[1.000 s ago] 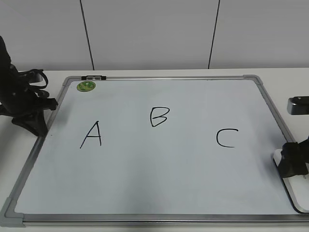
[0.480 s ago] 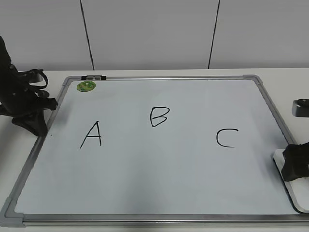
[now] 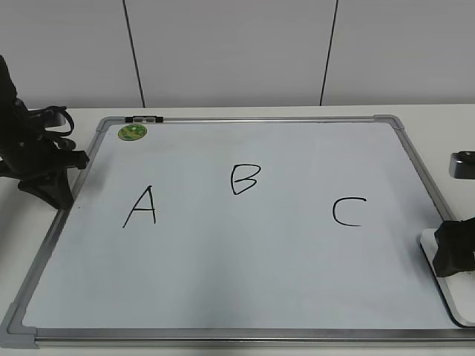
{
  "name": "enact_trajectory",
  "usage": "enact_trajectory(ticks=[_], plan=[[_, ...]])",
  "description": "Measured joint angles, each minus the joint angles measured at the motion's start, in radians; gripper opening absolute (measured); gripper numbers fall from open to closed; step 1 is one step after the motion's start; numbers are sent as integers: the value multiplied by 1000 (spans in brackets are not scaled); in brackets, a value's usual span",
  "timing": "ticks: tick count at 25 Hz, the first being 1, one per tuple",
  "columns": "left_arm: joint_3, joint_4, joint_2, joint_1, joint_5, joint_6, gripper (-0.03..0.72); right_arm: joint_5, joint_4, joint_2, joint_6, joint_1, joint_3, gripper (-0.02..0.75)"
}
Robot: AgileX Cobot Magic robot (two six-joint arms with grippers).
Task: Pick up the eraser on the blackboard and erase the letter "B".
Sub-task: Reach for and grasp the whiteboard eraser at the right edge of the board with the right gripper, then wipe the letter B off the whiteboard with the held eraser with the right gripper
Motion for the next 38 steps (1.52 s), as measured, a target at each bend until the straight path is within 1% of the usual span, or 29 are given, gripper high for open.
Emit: enact_trajectory(ticks=[8,11,14,20,23,31,34,36,38], plan=[[0,0,0,0,0,0,48,-4,-1,56,0,0,0,620],[0,0,0,0,0,0,48,-6,-1,69,0,0,0,592],[0,0,0,0,0,0,48,-6,-1,70,0,0,-3,542],[0,0,0,0,0,0,48,-1,-1,70,0,0,-6,536],[0,0,0,0,0,0,48,47,-3,49,0,0,-24,536],[0,0,0,0,0,0,48,195,-5,-38,-8,0,-181,536],[0,0,0,0,0,0,48,240,39,-40,-37,2,-266,536],[0,0,0,0,0,0,48,264,50,-32,-54,19,-320,536],[0,0,0,0,0,0,48,287,50,-11,-60,59,-379,536]])
